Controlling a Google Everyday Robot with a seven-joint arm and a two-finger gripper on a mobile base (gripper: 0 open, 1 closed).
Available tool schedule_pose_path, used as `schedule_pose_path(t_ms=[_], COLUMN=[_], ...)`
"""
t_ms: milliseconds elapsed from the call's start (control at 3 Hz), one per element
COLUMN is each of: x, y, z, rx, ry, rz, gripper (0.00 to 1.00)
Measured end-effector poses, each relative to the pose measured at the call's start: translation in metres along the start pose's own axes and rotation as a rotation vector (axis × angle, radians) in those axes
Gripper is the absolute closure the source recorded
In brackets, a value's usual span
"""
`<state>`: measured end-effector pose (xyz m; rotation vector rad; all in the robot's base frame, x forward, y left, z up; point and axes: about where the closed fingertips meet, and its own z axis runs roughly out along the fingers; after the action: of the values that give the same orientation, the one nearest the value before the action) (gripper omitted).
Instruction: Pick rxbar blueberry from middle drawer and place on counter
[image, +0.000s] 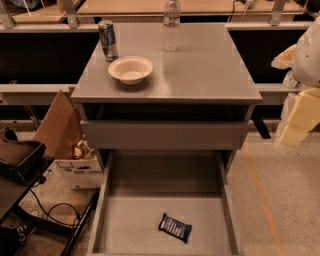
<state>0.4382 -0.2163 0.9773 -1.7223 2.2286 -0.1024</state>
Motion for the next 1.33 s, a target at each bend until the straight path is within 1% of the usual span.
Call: schedule_pose_path(t_ms=[333,667,1000,1333], x=[0.0,0.002,0.005,0.005], y=[0.0,-0.004,0.002,0.012], z=[0.0,-0.004,0.023,0.088], rx=[0.0,0.028,0.035,0.014], ry=[0.0,-0.005,-0.042,-0.107], rz=[0.0,0.018,0.02,0.015], gripper=[0.0,0.0,0.0,0.0])
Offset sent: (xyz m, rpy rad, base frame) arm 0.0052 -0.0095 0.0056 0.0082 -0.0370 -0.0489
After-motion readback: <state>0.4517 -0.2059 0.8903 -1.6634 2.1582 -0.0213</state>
